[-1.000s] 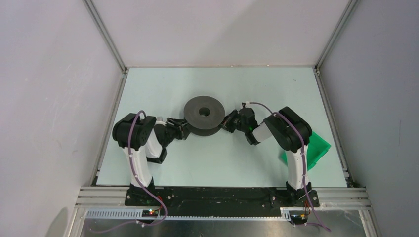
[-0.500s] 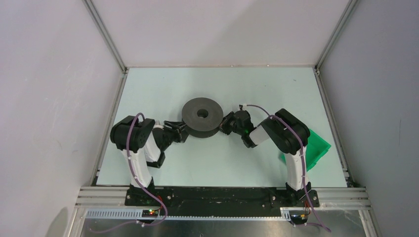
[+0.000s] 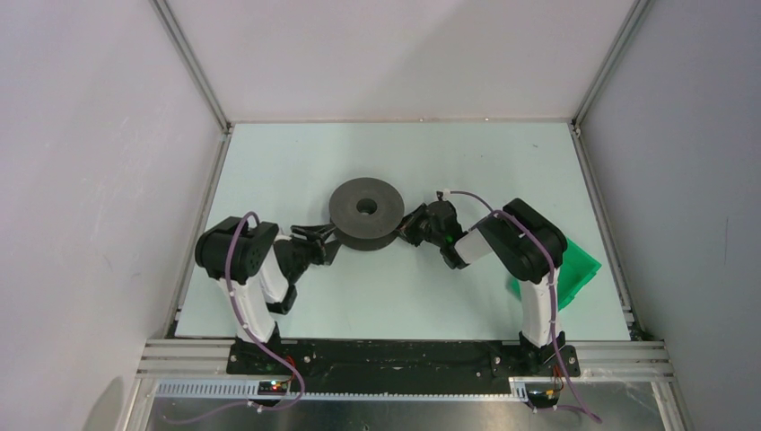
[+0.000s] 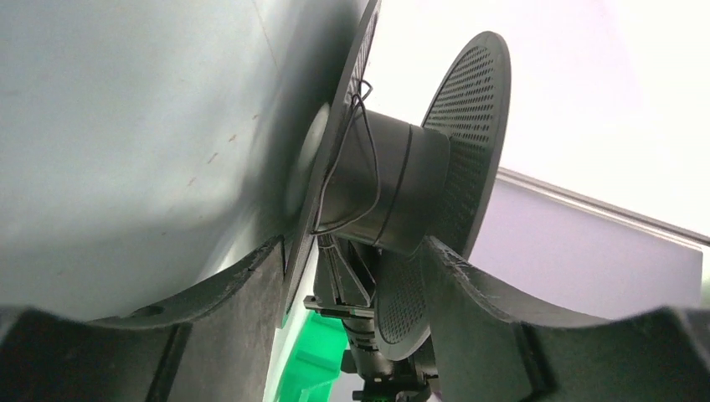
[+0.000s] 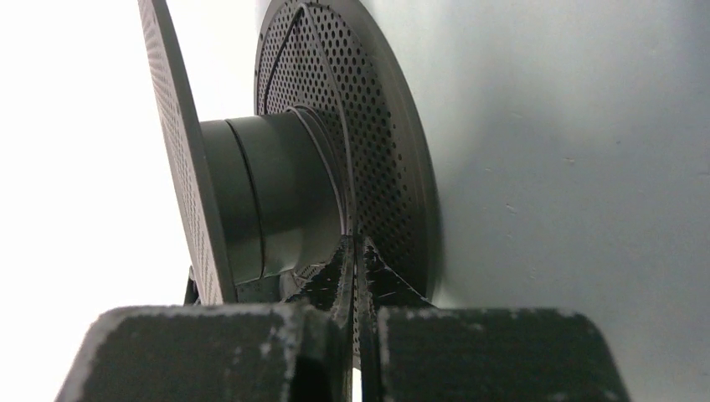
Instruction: Wrap the cables
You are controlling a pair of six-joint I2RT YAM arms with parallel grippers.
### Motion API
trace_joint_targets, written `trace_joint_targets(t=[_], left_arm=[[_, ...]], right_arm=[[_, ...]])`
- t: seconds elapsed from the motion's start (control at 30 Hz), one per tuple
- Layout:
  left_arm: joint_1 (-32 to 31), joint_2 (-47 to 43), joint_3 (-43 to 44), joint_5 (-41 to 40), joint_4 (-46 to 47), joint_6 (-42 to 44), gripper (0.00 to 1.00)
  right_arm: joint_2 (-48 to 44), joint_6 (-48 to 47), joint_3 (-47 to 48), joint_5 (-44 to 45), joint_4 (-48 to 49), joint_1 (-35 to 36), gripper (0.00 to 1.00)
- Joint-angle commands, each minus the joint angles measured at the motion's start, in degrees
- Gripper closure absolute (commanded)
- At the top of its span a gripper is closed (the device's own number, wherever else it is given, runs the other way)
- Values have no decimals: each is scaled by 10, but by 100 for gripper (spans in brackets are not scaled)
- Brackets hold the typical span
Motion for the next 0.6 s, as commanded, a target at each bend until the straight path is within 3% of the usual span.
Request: trace_joint_targets(t=[0.0,0.33,0.57], left_arm=[[1,-24,-34,-71,9,1,36],[19,-64,-24,-164,9,11,35],[35,-82,-10,-157,8,28,35]], right_arm=[[-22,-9,-9,5,1,-8,100],[-27,-3,-14,11,6,3,100],[-38,24,-14,67,-4,51,100]])
